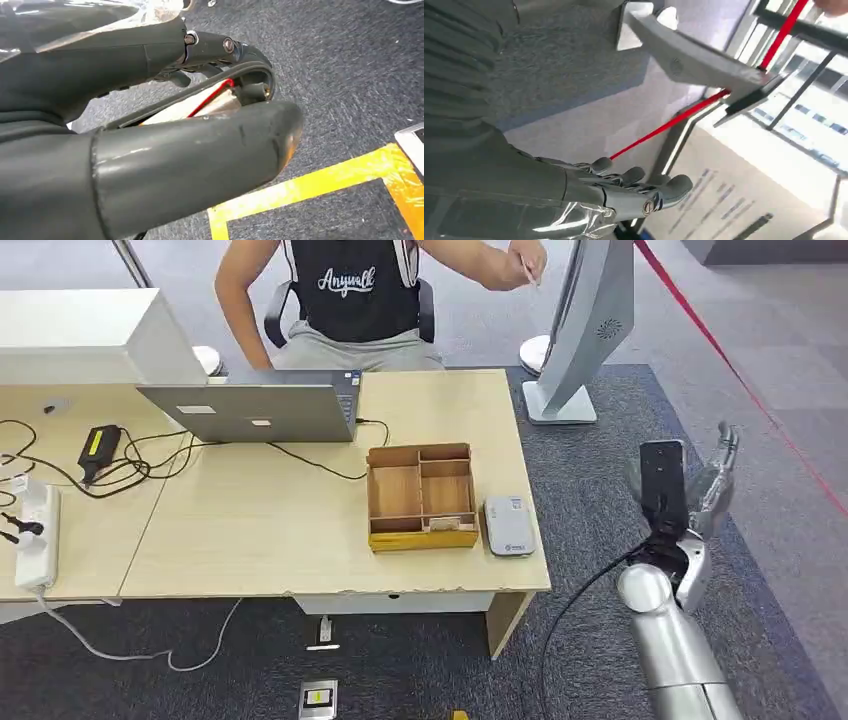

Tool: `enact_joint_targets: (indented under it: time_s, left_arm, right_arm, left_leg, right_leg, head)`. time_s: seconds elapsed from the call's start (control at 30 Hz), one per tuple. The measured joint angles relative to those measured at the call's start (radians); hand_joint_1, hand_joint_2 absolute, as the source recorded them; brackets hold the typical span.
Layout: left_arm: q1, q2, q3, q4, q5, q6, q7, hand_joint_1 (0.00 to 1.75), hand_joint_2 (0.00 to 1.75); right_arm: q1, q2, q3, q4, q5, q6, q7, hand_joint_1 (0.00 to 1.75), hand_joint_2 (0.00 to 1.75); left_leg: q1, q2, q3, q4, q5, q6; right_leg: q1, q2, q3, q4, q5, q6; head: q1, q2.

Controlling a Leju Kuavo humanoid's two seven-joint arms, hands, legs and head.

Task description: Pass the card to the sensor for recognition and then transmit it.

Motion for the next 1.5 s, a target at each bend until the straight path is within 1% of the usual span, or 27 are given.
enact_joint_targets:
  time_s: [0.03,0.1,0.23,0.37,0.57,0.8,1.0,1.03,1.07,1.13,1.23,1.33,1.5]
  left_arm:
    - [-0.001,0.003,-0.014,0.000,0.000,-0.002,0.001,0.00,0.00]
    - [-0.005,0.005,-0.025,0.000,-0.002,-0.005,0.003,0.00,0.00]
    - [-0.012,0.008,-0.044,0.000,-0.002,-0.007,0.005,0.00,0.00]
    - [-0.016,0.012,-0.061,0.000,-0.005,-0.010,0.005,0.00,0.00]
    - [-0.028,0.016,-0.086,-0.002,-0.010,-0.011,0.006,0.00,0.00]
    - [-0.036,0.018,-0.110,-0.004,-0.009,-0.011,0.006,0.00,0.00]
    - [-0.038,0.019,-0.119,-0.005,-0.008,-0.012,0.005,0.00,0.00]
    - [-0.038,0.020,-0.119,-0.005,-0.008,-0.013,0.005,0.00,0.00]
    - [-0.039,0.021,-0.122,-0.005,-0.008,-0.020,0.005,0.00,0.00]
    - [-0.042,0.021,-0.127,-0.005,-0.010,-0.025,0.005,0.00,0.00]
    - [-0.046,0.022,-0.134,-0.005,-0.011,-0.031,0.008,0.00,0.00]
    - [-0.048,0.023,-0.139,-0.005,-0.012,-0.032,0.010,0.00,0.00]
    - [-0.048,0.023,-0.143,-0.005,-0.012,-0.031,0.010,0.00,0.00]
  right_arm:
    - [-0.031,-0.002,0.058,-0.002,0.020,0.000,0.032,0.00,1.75]
    - [-0.067,-0.006,0.108,-0.003,0.030,0.000,0.059,0.00,1.75]
    - [-0.111,-0.014,0.188,-0.003,0.036,0.000,0.076,0.00,1.75]
    - [-0.141,-0.024,0.243,0.001,0.037,0.000,0.083,0.00,1.75]
    - [-0.240,-0.033,0.342,0.031,0.049,0.003,0.129,0.00,1.75]
    - [-0.346,-0.030,0.454,0.102,0.112,0.042,0.158,0.00,1.75]
    - [-0.388,-0.026,0.508,0.144,0.157,0.057,0.168,0.00,1.75]
    - [-0.396,-0.025,0.516,0.151,0.173,0.065,0.174,0.00,1.75]
    - [-0.421,-0.025,0.544,0.183,0.253,0.104,0.209,0.00,1.75]
    - [-0.444,-0.025,0.568,0.211,0.354,0.160,0.243,0.00,1.75]
    - [-0.477,-0.025,0.610,0.259,0.469,0.237,0.278,0.00,1.75]
    - [-0.507,-0.022,0.648,0.316,0.511,0.280,0.299,0.00,1.75]
    - [-0.550,-0.011,0.690,0.395,0.549,0.340,0.302,0.00,1.75]
  left_leg:
    - [0.000,0.000,0.000,0.000,0.000,0.000]
    - [0.000,0.000,0.000,0.000,0.000,0.000]
    - [0.000,0.000,0.000,0.000,0.000,0.000]
    - [0.000,0.000,-0.001,0.000,0.000,0.000]
    - [0.001,0.000,-0.002,0.000,0.000,0.000]
    - [0.002,0.000,-0.002,0.000,0.000,0.000]
    - [0.002,0.000,-0.002,0.000,0.000,-0.001]
    - [0.002,0.000,-0.002,0.000,0.000,-0.001]
    - [0.002,0.000,-0.002,0.000,0.000,-0.001]
    - [0.002,0.000,-0.002,0.000,0.000,-0.001]
    - [0.002,0.000,-0.002,0.000,0.000,-0.001]
    - [0.003,0.000,-0.002,0.000,0.000,-0.001]
    - [0.003,0.000,-0.002,0.001,0.000,-0.001]
  right_leg:
    - [0.000,0.000,0.000,0.000,0.000,0.000]
    - [0.000,0.000,-0.001,0.000,0.000,0.000]
    - [0.000,0.000,0.000,0.000,0.000,0.000]
    - [0.000,0.000,-0.002,0.000,0.000,0.000]
    - [0.001,0.000,-0.002,0.000,0.000,0.000]
    - [0.001,0.000,-0.002,0.000,0.000,0.000]
    - [0.002,0.000,-0.002,0.000,0.000,0.000]
    - [0.002,0.000,-0.002,0.000,0.000,0.000]
    - [0.002,0.000,-0.003,0.000,0.000,0.000]
    - [0.002,0.000,-0.002,0.000,0.000,0.000]
    - [0.002,0.000,-0.002,0.000,0.000,0.000]
    - [0.003,0.000,-0.002,0.000,0.000,-0.001]
    - [0.003,0.000,-0.002,0.000,0.000,-0.001]
  head:
    - [0.000,0.000]
    - [0.000,0.000]
    - [0.000,0.000]
    - [0.000,0.000]
    - [0.000,0.000]
    - [0.000,0.000]
    - [0.000,0.000]
    - [0.000,0.000]
    - [0.000,0.000]
    - [0.000,0.000]
    - [0.000,0.000]
    - [0.000,0.000]
    - [0.000,0.000]
